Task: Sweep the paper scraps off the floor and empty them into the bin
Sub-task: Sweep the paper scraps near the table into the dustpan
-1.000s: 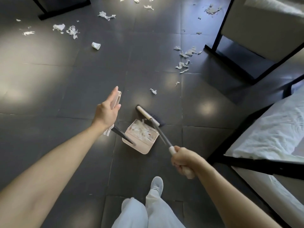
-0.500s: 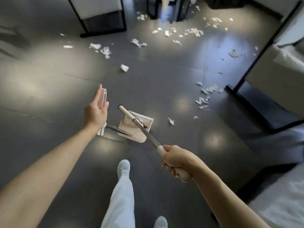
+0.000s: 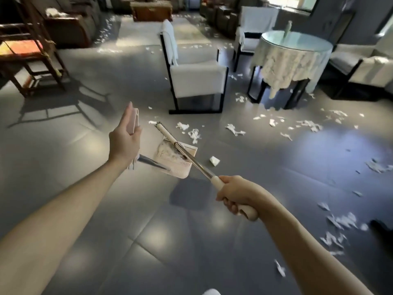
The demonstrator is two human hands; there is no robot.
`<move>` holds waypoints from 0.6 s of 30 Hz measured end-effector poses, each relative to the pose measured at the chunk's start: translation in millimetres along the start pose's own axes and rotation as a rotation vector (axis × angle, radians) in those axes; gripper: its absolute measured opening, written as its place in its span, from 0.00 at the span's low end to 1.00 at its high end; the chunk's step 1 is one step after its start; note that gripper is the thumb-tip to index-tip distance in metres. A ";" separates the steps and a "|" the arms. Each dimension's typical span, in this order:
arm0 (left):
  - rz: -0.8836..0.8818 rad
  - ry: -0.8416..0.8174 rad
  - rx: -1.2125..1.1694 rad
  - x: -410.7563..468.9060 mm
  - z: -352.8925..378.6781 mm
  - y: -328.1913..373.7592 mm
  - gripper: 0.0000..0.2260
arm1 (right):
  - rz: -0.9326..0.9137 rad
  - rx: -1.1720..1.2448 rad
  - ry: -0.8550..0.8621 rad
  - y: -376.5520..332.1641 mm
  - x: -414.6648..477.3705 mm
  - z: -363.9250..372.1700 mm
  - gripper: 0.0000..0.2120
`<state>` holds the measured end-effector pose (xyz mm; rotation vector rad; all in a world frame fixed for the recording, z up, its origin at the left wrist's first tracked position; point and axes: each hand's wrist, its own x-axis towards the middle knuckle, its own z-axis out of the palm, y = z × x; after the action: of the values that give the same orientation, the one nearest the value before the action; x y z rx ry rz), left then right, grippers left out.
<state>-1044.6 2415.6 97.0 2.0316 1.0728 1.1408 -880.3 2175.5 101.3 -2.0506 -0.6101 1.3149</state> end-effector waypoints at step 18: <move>-0.174 0.314 0.016 541.2 41.4 -197.8 0.28 | -0.266 -0.054 -0.216 -461.2 466.8 -30.6 0.14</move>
<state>-910.5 2974.9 151.4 1.7671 1.3845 1.3908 -689.6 2802.7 144.9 -1.8059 -0.9883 1.3806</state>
